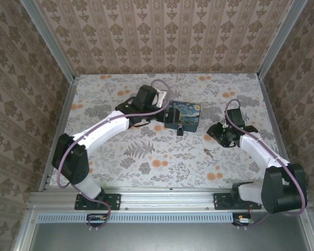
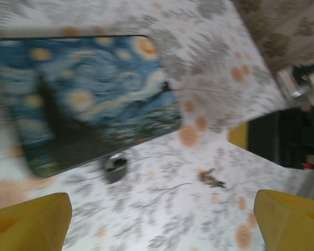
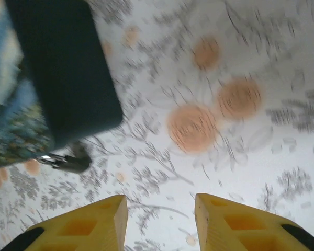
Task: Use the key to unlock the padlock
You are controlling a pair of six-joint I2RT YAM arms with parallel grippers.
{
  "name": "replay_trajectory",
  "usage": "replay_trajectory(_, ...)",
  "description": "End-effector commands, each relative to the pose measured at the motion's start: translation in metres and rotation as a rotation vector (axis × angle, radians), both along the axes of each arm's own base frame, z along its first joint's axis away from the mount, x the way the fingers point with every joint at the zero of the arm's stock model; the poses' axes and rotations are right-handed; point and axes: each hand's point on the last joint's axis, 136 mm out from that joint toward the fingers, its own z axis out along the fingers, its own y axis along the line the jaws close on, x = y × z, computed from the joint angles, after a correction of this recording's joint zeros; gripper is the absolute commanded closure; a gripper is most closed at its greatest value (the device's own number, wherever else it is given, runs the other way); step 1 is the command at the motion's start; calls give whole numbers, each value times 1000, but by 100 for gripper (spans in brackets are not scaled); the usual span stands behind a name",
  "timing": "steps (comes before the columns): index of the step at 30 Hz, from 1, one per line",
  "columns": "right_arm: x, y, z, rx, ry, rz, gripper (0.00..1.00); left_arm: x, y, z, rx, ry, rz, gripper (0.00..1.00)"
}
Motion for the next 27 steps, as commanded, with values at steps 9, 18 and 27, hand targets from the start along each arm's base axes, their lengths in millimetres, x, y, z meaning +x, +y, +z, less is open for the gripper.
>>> replay_trajectory(9,-27,10,-42,-69,194,-100,72,0,92,-44,213,-14,147,8)
replay_trajectory(18,-38,2,-63,-102,241,-137,74,-1,95,-48,183,5,137,8)
replay_trajectory(27,-29,4,-71,-103,253,-133,76,3,99,-46,175,3,147,8)
